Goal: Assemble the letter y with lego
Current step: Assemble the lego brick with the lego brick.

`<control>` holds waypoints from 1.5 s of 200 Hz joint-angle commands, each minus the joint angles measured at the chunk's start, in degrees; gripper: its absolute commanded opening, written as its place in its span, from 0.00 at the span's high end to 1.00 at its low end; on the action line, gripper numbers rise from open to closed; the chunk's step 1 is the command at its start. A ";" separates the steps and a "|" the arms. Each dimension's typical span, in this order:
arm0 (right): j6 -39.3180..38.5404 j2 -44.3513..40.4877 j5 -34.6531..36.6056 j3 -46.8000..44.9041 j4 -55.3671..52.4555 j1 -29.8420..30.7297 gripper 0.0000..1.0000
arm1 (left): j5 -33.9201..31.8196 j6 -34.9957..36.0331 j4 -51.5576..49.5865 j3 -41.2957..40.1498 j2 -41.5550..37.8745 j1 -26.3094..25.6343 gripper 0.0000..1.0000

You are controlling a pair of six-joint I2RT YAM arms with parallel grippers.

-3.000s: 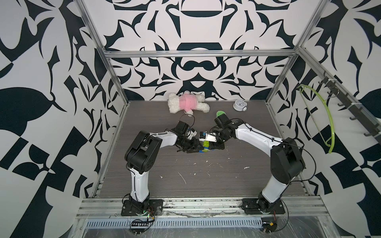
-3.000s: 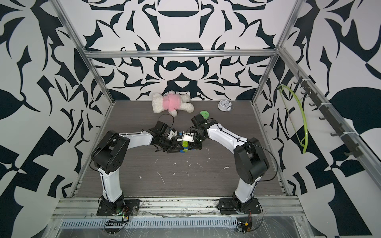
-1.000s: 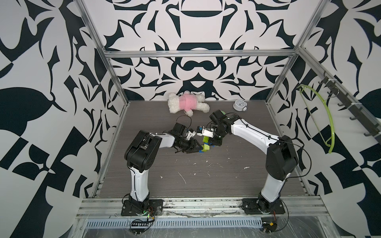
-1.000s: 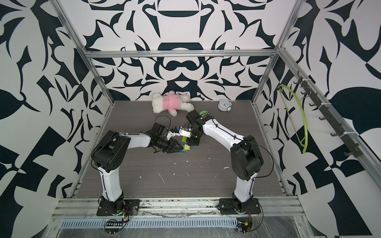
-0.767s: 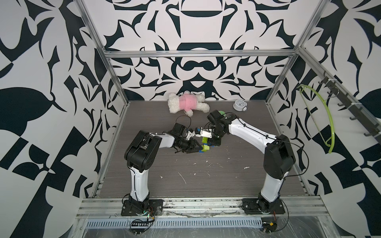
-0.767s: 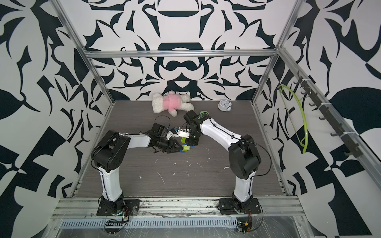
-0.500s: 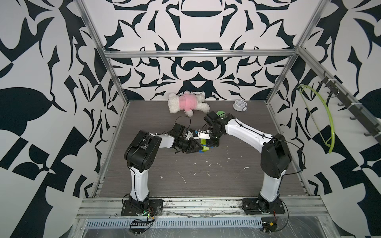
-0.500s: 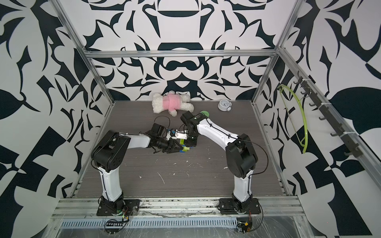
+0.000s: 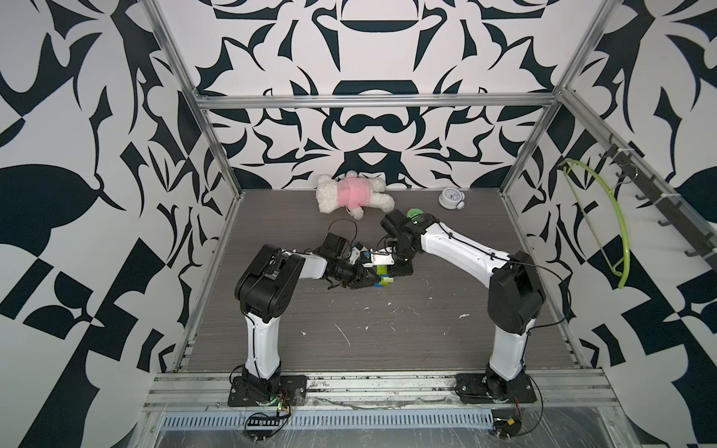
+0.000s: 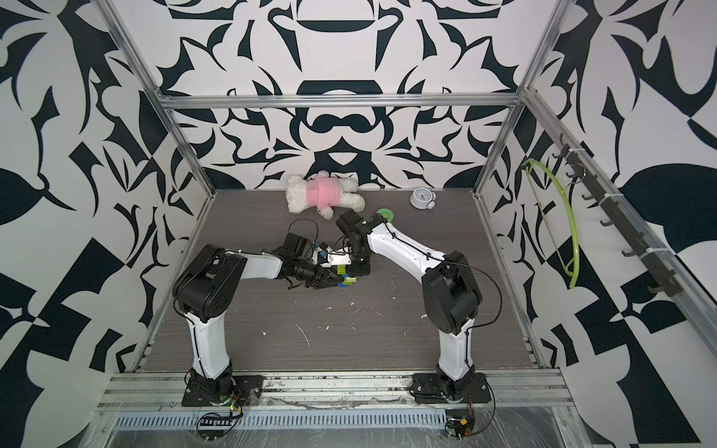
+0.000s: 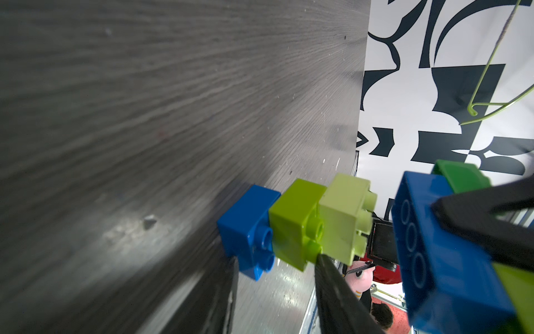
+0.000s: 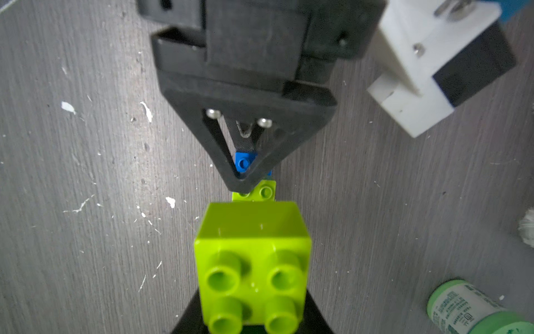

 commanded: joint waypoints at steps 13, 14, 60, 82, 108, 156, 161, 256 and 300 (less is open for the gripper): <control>-3.13 0.35 0.98 2.63 -1.87 0.87 0.92 | -17.47 0.46 -10.78 -4.76 6.72 0.81 0.54; -3.12 0.38 0.99 2.67 -1.85 0.93 0.92 | -17.50 0.45 -10.82 -4.76 6.70 0.81 0.54; -3.19 1.76 2.22 3.19 -2.60 1.67 0.92 | -17.41 0.44 -11.00 -4.59 6.65 0.81 0.53; -3.29 2.34 2.84 3.65 -2.92 1.86 0.92 | -17.28 0.44 -11.04 -4.63 6.68 0.81 0.53; -3.53 2.86 3.77 3.96 -3.17 2.03 0.92 | -17.41 0.52 -11.15 -4.50 6.59 0.81 0.53; -3.75 3.46 4.57 3.85 -3.29 2.30 0.92 | -17.44 0.52 -11.30 -4.50 6.58 0.82 0.53; -3.73 3.53 4.52 3.85 -3.24 2.30 0.92 | -17.39 0.52 -11.31 -4.57 6.51 0.81 0.53; -3.73 4.80 4.90 3.94 -3.50 2.66 0.92 | -17.43 0.55 -11.30 -4.60 6.85 0.81 0.53; -3.19 5.33 5.05 3.54 -3.48 2.66 0.92 | -17.42 0.54 -11.30 -4.60 6.95 0.81 0.53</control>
